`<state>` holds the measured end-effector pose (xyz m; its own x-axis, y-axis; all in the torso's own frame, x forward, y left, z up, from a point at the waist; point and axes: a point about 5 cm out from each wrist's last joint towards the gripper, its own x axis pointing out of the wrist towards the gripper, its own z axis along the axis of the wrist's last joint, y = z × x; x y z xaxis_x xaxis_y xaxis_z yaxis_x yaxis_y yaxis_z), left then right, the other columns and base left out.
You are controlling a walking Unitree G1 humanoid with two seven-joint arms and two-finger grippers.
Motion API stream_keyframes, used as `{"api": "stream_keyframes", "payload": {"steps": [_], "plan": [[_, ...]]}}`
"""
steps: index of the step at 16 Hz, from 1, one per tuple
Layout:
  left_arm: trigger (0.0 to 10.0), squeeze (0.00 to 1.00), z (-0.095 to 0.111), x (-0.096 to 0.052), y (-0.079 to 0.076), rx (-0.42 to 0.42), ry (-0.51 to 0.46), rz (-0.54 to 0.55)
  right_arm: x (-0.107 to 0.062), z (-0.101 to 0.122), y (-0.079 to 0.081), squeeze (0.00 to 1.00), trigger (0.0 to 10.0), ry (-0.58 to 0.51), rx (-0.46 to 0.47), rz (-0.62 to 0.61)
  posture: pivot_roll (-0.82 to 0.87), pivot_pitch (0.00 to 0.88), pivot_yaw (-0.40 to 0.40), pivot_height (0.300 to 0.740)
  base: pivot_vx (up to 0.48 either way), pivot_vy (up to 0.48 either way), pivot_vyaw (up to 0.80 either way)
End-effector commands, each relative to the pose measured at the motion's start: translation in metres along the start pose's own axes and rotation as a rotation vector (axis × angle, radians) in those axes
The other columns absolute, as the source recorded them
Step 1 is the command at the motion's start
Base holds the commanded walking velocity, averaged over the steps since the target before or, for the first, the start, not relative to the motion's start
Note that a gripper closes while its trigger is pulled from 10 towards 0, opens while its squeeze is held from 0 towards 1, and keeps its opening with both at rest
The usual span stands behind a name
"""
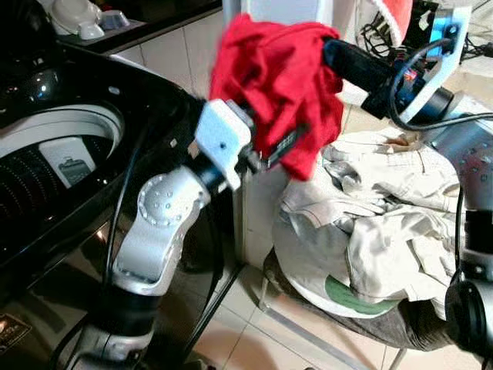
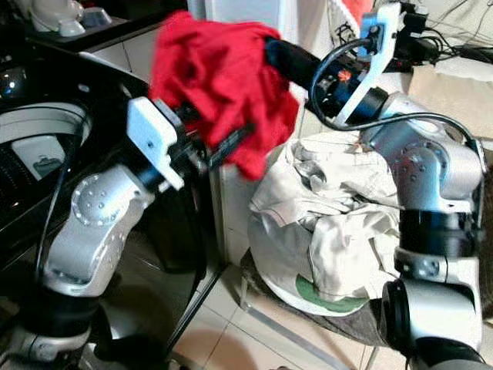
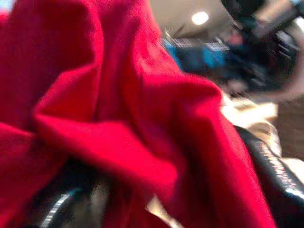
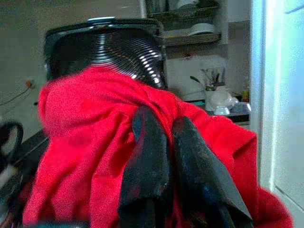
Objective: Clothes washing
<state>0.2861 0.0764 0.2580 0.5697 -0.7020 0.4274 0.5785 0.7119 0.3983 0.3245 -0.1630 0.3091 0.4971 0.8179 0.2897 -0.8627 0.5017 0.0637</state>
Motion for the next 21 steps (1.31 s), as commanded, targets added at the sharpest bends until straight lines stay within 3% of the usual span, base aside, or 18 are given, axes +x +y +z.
{"api": "stream_keyframes", "payload": {"steps": [1,5,7,8,9,11,12,14,15,16,21], "plan": [[10.0,1.00,0.008,0.001,0.008,0.041,-0.047,0.042,-0.001,0.001,0.003,0.00,0.0,0.011,0.004,-0.002,-0.07,0.000,0.012,0.740,0.000,0.000,0.00],[10.0,1.00,0.007,-0.005,0.001,0.009,-0.048,-0.036,-0.002,-0.012,-0.001,0.00,0.0,0.097,0.016,-0.096,-0.06,0.000,0.007,0.740,0.000,0.000,0.00],[10.0,1.00,0.007,-0.005,-0.007,-0.078,-0.067,-0.069,-0.001,-0.012,0.004,0.00,0.0,0.088,0.035,-0.074,-0.06,0.000,0.008,0.740,0.000,0.000,0.00],[1.5,1.00,0.006,-0.005,-0.008,-0.084,-0.066,-0.068,0.000,-0.012,0.004,0.00,0.0,0.085,0.039,-0.073,-0.06,0.000,0.009,0.740,0.000,0.000,0.00],[0.0,1.00,0.005,-0.004,-0.009,-0.089,-0.061,-0.072,0.000,-0.013,0.005,0.00,0.0,0.085,0.039,-0.074,-0.06,0.000,0.009,0.740,0.000,0.000,0.00],[0.0,1.00,0.000,-0.004,-0.012,-0.108,-0.037,-0.093,0.002,-0.012,0.007,0.00,0.0,0.074,0.049,-0.069,-0.06,0.000,0.015,0.740,0.000,0.000,0.00],[0.0,0.45,-0.003,-0.005,-0.014,-0.117,-0.023,-0.099,0.003,-0.012,0.009,0.00,0.0,0.068,0.055,-0.063,-0.06,0.000,0.015,0.740,0.000,0.000,0.00],[0.0,0.09,-0.005,-0.007,-0.013,-0.120,-0.013,-0.094,0.006,-0.013,0.013,0.00,0.0,0.068,0.061,-0.052,-0.06,0.000,0.016,0.740,0.000,0.000,0.00],[0.0,0.09,-0.005,-0.007,-0.013,-0.122,-0.012,-0.093,0.007,-0.013,0.013,0.00,0.0,0.068,0.061,-0.051,-0.06,0.000,0.016,0.740,0.000,0.000,0.00],[0.0,0.00,-0.006,-0.008,-0.012,-0.122,-0.005,-0.088,0.007,-0.014,0.013,0.00,0.0,0.070,0.062,-0.050,-0.06,0.000,0.014,0.740,0.000,0.000,0.00],[0.0,0.00,-0.008,-0.011,-0.008,-0.125,0.022,-0.063,0.010,-0.016,0.016,0.00,0.0,0.077,0.066,-0.048,-0.06,0.000,0.015,0.740,0.000,0.000,0.00]]}}
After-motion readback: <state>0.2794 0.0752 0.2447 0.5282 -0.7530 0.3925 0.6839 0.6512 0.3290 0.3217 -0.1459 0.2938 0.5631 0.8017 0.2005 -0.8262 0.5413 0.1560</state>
